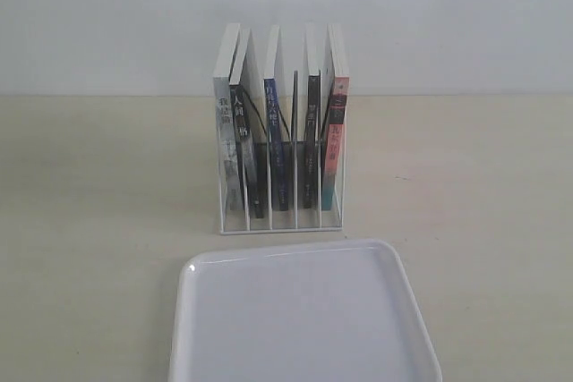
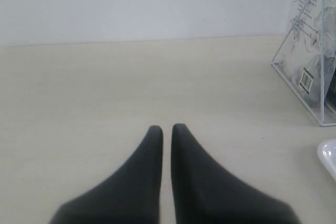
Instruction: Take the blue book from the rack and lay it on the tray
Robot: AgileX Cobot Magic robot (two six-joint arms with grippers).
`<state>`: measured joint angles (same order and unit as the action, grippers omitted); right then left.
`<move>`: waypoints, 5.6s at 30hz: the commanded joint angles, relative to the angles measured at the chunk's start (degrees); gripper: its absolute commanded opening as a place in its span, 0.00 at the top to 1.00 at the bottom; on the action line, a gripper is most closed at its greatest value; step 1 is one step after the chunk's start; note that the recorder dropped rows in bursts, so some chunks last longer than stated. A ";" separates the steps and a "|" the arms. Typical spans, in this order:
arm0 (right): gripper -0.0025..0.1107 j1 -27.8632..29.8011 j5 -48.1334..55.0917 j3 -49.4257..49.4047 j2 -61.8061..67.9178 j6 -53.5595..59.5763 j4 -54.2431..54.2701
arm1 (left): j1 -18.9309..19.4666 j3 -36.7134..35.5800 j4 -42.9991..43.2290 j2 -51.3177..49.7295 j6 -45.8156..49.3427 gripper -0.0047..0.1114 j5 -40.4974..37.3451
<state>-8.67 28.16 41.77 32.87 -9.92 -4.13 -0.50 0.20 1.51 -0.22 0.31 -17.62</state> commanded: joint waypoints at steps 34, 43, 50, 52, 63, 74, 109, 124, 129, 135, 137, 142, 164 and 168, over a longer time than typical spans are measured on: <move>0.66 0.12 14.55 7.73 30.73 35.32 41.37 | -0.06 -0.20 -0.43 0.22 0.21 0.92 0.21; 0.94 0.12 12.81 12.00 30.73 36.30 42.42 | -0.06 -0.20 -0.43 0.22 0.21 0.92 0.21; 0.94 0.12 16.47 19.00 35.27 36.84 42.42 | -0.06 -0.20 -0.43 0.22 0.21 0.92 0.21; 0.94 -0.17 17.56 21.07 37.75 36.56 42.90 | -0.06 -0.20 -0.43 0.22 0.21 0.92 0.21; 0.94 -12.33 10.58 34.85 52.89 29.56 36.18 | -0.06 -0.20 -0.43 0.22 0.21 0.92 0.21; 0.75 -15.27 13.41 45.46 63.67 14.48 14.41 | -0.06 -0.20 -0.43 0.22 0.21 0.92 0.21; 0.57 -15.27 5.38 46.31 72.99 11.74 20.35 | -0.06 -0.20 -0.43 0.22 0.21 0.92 0.21; 0.85 -15.27 5.94 46.31 73.59 11.33 21.97 | -0.06 -0.20 -0.43 0.22 0.21 0.92 0.21; 0.94 -15.27 3.96 46.31 70.92 11.43 24.76 | -0.06 -0.20 -0.43 0.22 0.21 0.92 0.21; 0.98 -15.27 3.56 46.31 68.84 11.43 24.54 | -0.06 -0.20 -0.43 0.22 0.21 0.92 0.21; 0.98 -15.27 3.34 46.31 67.89 11.43 24.68 | -0.06 -0.20 -0.43 0.22 0.21 0.92 0.21; 0.98 -15.27 3.31 46.31 66.30 10.34 24.68 | -0.06 -0.20 -0.43 0.22 0.21 0.92 0.21; 0.98 -15.27 1.91 46.31 63.64 8.73 24.82 | -0.06 -0.20 -0.43 0.22 0.21 0.92 0.21; 0.98 -15.27 1.78 46.31 63.64 8.73 24.82 | -0.06 -0.20 -0.43 0.22 0.21 0.92 0.21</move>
<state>-24.01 33.47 87.77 98.09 -0.85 19.11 -0.50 0.20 1.51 -0.22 0.31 -17.62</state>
